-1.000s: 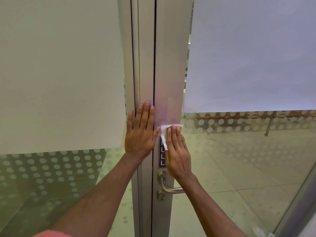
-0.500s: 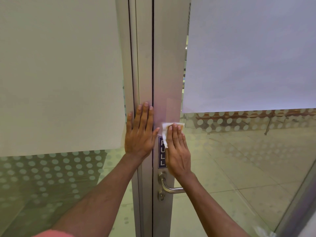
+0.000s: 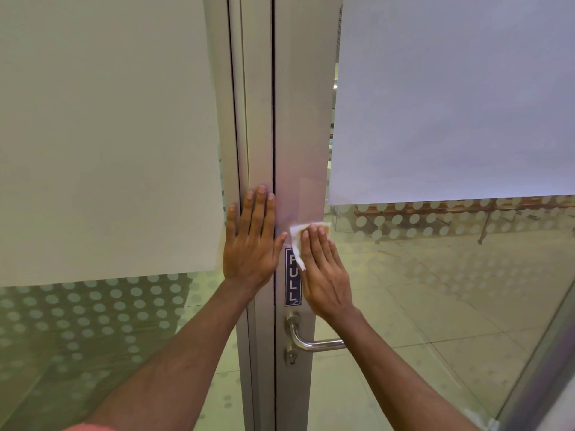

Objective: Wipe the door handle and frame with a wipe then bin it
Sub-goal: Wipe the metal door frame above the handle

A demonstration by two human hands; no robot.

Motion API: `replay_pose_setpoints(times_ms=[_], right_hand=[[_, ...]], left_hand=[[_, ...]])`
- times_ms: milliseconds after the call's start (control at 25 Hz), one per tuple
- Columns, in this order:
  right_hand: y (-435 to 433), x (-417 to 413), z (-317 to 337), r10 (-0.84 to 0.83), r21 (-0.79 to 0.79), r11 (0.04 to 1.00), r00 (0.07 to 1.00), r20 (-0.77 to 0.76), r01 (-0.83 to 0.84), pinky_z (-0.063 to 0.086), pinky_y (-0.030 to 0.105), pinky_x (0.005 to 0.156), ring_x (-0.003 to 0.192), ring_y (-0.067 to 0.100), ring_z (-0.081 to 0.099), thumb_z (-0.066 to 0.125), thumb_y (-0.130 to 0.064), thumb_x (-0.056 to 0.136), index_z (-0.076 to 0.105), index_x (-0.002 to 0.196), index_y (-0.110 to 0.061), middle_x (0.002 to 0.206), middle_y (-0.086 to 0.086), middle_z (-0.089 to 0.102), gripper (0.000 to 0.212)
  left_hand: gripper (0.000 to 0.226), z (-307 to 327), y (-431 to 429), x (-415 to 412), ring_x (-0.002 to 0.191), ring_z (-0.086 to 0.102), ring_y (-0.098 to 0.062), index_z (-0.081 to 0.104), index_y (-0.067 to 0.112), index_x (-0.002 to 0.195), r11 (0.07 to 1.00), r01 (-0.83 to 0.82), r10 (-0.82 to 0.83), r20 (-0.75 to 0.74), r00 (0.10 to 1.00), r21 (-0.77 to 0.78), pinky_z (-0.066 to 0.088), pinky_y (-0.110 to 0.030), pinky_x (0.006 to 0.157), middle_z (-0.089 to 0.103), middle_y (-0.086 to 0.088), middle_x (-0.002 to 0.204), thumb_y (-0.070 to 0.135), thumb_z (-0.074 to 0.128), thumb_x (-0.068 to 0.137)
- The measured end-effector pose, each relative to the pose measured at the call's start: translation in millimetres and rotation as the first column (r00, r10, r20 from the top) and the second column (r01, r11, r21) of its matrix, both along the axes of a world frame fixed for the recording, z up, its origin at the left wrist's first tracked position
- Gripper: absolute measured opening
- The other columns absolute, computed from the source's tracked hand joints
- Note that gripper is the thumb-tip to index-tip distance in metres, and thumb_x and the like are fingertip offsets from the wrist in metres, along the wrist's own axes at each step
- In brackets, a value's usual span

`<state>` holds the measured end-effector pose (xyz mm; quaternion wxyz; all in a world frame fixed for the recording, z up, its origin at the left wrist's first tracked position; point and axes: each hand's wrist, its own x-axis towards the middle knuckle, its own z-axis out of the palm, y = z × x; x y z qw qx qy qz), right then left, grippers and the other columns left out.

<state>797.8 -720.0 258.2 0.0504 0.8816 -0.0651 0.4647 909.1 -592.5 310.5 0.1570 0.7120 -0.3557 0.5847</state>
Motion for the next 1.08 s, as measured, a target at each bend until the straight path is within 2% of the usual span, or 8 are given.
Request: replay_pose_setpoints(times_ms=[160,240,360,480,720,840,960,1080], right_hand=[[-2,16,39,0.01,0.047,0.999,0.997,0.077,-0.014,0.011,0.041,0.122,0.149,0.026,0.006,0.033,-0.019,0.099,0.008,0.151,-0.005,0.161,0.011,0.003,0.06],[-5,13,26,0.028,0.014,0.999,0.998,0.059,-0.029,0.01,0.04,0.122,0.149,0.026,0.006,0.036,-0.019,0.098,0.008,0.152,-0.005,0.161,0.011,0.003,0.062],[-11,-8,-23,0.042,-0.13,0.99,0.996,-0.079,-0.052,0.014,0.039,0.122,0.149,0.026,0.012,0.056,-0.007,0.088,0.015,0.151,-0.005,0.16,0.014,0.01,0.075],[-19,-17,-38,0.011,-0.163,0.986,0.996,-0.092,-0.026,0.016,0.039,0.121,0.148,0.026,0.014,0.061,-0.005,0.085,0.017,0.15,-0.004,0.159,0.016,0.018,0.079],[-2,10,11,0.033,-0.142,0.989,0.998,-0.045,-0.04,0.008,0.039,0.123,0.149,0.026,0.007,0.039,-0.002,0.088,0.008,0.151,-0.004,0.16,0.016,0.006,0.07],[6,11,2,0.07,-0.161,0.983,0.994,-0.087,-0.084,0.013,0.04,0.122,0.149,0.026,0.008,0.045,0.001,0.085,0.007,0.152,-0.006,0.16,0.015,0.006,0.077],[5,-10,-27,0.078,-0.19,0.976,0.988,-0.134,-0.102,0.024,0.041,0.119,0.148,0.023,0.015,0.044,0.004,0.077,0.021,0.151,-0.006,0.159,0.013,0.017,0.078],[12,-5,-27,0.023,-0.025,0.999,0.998,-0.055,-0.025,0.023,0.04,0.118,0.148,0.023,0.014,0.039,0.007,0.075,0.02,0.151,-0.006,0.159,0.013,0.017,0.078]], left_hand=[[0.067,1,0,-2,0.152,-0.008,-0.023,-0.005,0.008,0.156,1.0,0.0,0.001,-0.012,1.0,0.003,-0.006,-0.044,0.124,-0.016,-0.009,0.164,0.049,0.011,0.105],[0.067,1,0,-2,0.152,-0.008,-0.023,-0.005,0.008,0.156,1.0,-0.005,0.005,-0.01,1.0,0.004,-0.006,-0.045,0.124,-0.016,-0.009,0.164,0.049,0.012,0.105],[0.068,1,1,0,0.153,-0.007,-0.024,-0.002,0.007,0.156,1.0,-0.014,0.013,0.007,1.0,0.005,-0.005,-0.045,0.124,-0.013,-0.01,0.164,0.049,0.014,0.105],[0.068,1,1,0,0.153,-0.006,-0.025,0.0,0.007,0.156,1.0,-0.028,0.028,0.011,1.0,0.003,-0.004,-0.045,0.124,-0.011,-0.011,0.164,0.049,0.016,0.105],[0.069,1,-2,-1,0.152,-0.007,-0.023,-0.003,0.008,0.156,1.0,-0.021,0.021,0.008,1.0,-0.005,-0.004,-0.045,0.124,-0.014,-0.009,0.164,0.05,0.017,0.105],[0.069,1,-1,0,0.152,-0.008,-0.023,-0.003,0.007,0.156,0.999,-0.032,0.032,0.009,0.999,-0.006,-0.004,-0.045,0.125,-0.015,-0.009,0.164,0.05,0.016,0.105],[0.068,1,1,-1,0.152,-0.008,-0.024,-0.002,0.006,0.156,0.999,-0.031,0.031,0.019,0.999,0.011,-0.004,-0.046,0.125,-0.014,-0.011,0.164,0.049,0.014,0.105],[0.068,1,0,1,0.153,-0.007,-0.025,-0.001,0.006,0.156,0.999,-0.031,0.031,0.015,0.999,0.01,-0.005,-0.046,0.124,-0.013,-0.011,0.164,0.049,0.014,0.105]])
